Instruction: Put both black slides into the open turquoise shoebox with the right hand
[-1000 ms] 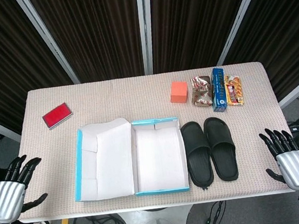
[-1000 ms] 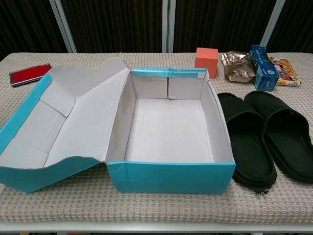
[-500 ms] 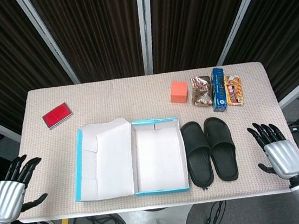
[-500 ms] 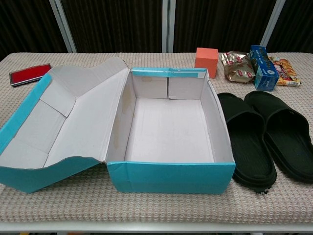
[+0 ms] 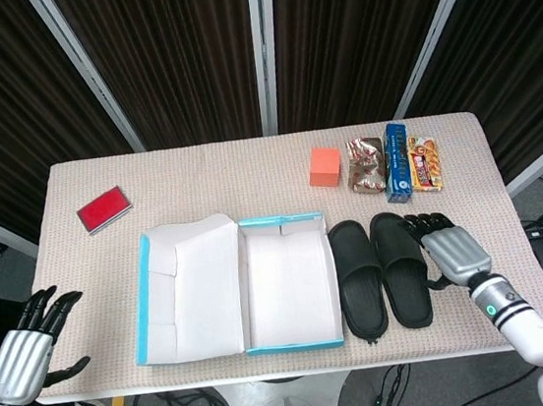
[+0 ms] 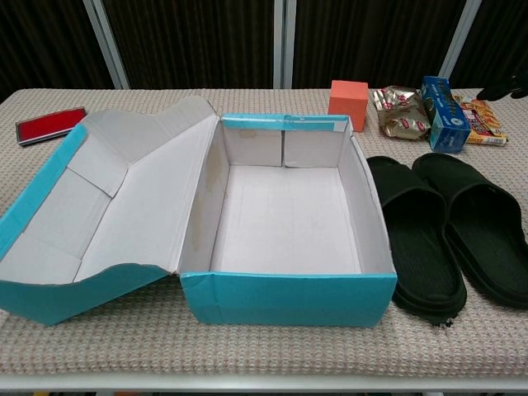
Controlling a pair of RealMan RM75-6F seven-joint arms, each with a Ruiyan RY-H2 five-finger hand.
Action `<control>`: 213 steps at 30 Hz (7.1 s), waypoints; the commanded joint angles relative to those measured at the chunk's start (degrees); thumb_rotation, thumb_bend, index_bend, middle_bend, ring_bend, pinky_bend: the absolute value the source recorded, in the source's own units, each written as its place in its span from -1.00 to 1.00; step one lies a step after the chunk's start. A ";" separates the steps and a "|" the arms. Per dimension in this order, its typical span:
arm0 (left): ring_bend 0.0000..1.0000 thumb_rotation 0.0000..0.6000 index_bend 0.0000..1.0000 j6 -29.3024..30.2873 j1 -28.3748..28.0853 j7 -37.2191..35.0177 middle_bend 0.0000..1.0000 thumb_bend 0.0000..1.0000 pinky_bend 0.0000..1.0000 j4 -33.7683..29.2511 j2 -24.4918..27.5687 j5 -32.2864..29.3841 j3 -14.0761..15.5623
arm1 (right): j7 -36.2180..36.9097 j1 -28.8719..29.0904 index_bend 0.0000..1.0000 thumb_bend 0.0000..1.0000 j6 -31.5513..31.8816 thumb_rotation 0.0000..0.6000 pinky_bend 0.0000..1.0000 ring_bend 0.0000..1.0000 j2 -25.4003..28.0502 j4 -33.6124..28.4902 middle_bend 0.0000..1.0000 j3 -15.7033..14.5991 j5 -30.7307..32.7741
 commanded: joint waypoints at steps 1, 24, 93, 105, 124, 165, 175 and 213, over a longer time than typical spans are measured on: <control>-0.98 1.00 -0.78 -0.85 0.06 -0.17 -0.71 -1.00 -0.85 -0.06 0.33 -0.89 0.22 | -6.91 12.06 -1.00 -0.90 -5.83 1.00 -0.95 -1.00 -4.59 3.62 -0.91 -0.27 16.23; -0.97 1.00 -0.78 -4.09 -1.12 0.61 -0.71 -1.00 -0.84 -2.44 1.28 -4.98 -1.28 | -21.74 31.50 -1.00 -0.88 8.44 1.00 -1.00 -1.00 -25.28 14.02 -0.85 -4.71 49.74; -0.98 1.00 -0.78 -4.10 -0.88 -3.28 -0.71 -1.00 -0.84 -1.33 3.29 -3.66 -0.50 | -20.06 26.62 0.02 -0.68 17.97 1.00 0.05 -0.23 -22.86 11.33 -0.09 0.07 42.54; -0.98 1.00 -0.78 -5.18 -1.74 0.07 -0.71 -1.00 -0.84 -4.43 3.63 -4.03 -1.08 | -4.36 16.85 0.09 -0.68 20.26 1.00 0.10 -0.18 -1.78 -7.41 -0.04 6.62 27.51; -0.98 1.00 -0.78 -4.28 -2.06 1.36 -0.71 -1.00 -0.84 -5.84 4.46 -5.12 -2.57 | 35.22 8.58 0.10 -0.71 11.34 1.00 0.10 -0.18 -17.92 5.17 -0.03 10.21 -2.39; -0.98 1.00 -0.78 -1.09 -0.08 -5.84 -0.71 -1.00 -0.84 0.98 4.74 -3.85 -1.63 | 48.70 15.71 0.10 -0.74 -0.11 1.00 0.10 -0.18 -49.93 37.74 -0.04 11.43 -6.65; -0.97 1.00 -0.78 -1.39 -0.12 -6.24 -0.71 -1.00 -0.84 1.45 4.52 -3.91 -1.50 | 45.60 16.20 0.10 -0.73 -1.27 1.00 0.10 -0.18 -51.25 40.37 -0.04 10.70 -7.08; -0.97 1.00 -0.78 -1.37 -0.02 -8.50 -0.71 -1.00 -0.84 3.23 4.12 -3.79 -1.17 | 23.99 18.64 -0.25 -0.98 -4.99 1.00 -0.18 -0.46 -50.07 38.70 -0.30 10.22 0.80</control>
